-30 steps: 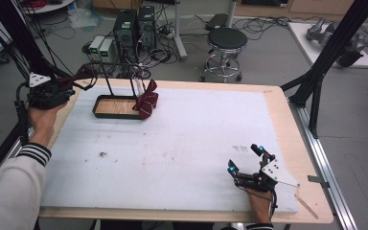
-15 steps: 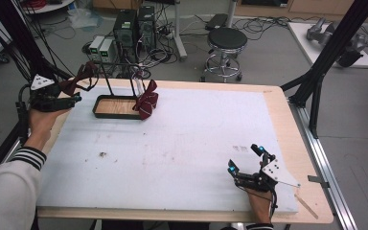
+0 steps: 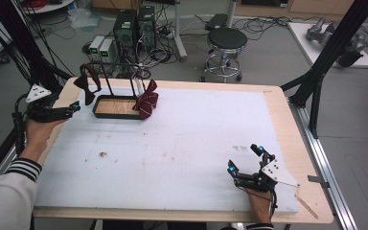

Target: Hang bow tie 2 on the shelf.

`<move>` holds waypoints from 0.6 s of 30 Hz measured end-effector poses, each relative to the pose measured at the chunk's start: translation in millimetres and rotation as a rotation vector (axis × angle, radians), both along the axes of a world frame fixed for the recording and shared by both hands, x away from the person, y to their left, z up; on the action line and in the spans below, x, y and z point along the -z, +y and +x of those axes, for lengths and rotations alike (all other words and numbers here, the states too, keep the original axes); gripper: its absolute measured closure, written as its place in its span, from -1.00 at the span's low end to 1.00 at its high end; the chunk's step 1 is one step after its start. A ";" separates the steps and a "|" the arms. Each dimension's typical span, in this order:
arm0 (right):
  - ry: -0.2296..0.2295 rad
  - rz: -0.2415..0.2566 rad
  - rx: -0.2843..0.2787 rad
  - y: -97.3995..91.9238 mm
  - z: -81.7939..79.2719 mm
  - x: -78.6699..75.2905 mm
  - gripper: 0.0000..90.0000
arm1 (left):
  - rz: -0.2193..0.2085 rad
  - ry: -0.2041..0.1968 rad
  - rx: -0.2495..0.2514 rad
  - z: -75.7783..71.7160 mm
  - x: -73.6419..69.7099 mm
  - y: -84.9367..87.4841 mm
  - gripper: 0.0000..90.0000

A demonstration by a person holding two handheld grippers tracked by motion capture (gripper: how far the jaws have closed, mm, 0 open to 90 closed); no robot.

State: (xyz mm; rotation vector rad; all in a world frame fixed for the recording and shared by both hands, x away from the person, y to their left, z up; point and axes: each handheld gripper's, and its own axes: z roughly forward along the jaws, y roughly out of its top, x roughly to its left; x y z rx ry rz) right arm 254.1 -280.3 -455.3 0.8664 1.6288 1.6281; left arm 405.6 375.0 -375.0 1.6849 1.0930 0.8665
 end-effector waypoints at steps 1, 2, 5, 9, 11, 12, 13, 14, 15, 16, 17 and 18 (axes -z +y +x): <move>-0.002 0.000 0.001 0.0 0.0 0.0 -0.99 | -0.003 -0.003 0.015 -2.6 -0.1 -1.2 -0.70; -0.001 -0.001 0.001 0.0 0.0 0.1 -0.99 | -0.004 -0.006 0.029 -5.4 -0.1 -2.6 -0.70; 0.000 0.001 0.001 -0.2 0.0 0.0 -0.99 | -0.025 -0.036 0.070 -16.6 0.2 -8.9 -0.70; -0.004 -0.001 0.004 -0.3 0.2 0.0 -0.99 | -0.044 -0.082 0.134 -32.0 2.3 -17.3 -0.70; -0.010 -0.004 0.007 0.0 0.1 0.0 -0.99 | -0.079 -0.103 0.157 -38.4 4.1 -19.3 -0.70; -0.008 -0.003 0.007 0.2 -0.3 0.0 -0.99 | -0.089 -0.117 0.164 -42.0 5.0 -20.8 -0.70; -0.009 -0.002 0.007 0.3 -0.4 0.0 -0.99 | -0.095 -0.131 0.173 -45.7 6.2 -22.5 -0.70; -0.010 -0.002 0.006 0.3 -0.7 0.1 -0.99 | -0.099 -0.135 0.181 -49.7 7.2 -24.3 -0.70; -0.013 -0.003 0.007 0.4 -0.9 0.1 -0.99 | -0.110 -0.147 0.196 -53.6 8.6 -26.6 -0.70; -0.019 -0.006 0.009 0.2 -0.7 0.1 -0.99 | -0.114 -0.158 0.211 -58.2 9.7 -29.0 -0.70; -0.019 -0.008 0.012 0.2 -0.9 0.1 -0.99 | -0.122 -0.170 0.223 -62.8 10.8 -31.5 -0.70; -0.015 -0.006 0.013 0.5 -1.4 0.1 -0.99 | -0.135 -0.188 0.235 -67.5 12.1 -33.8 -0.70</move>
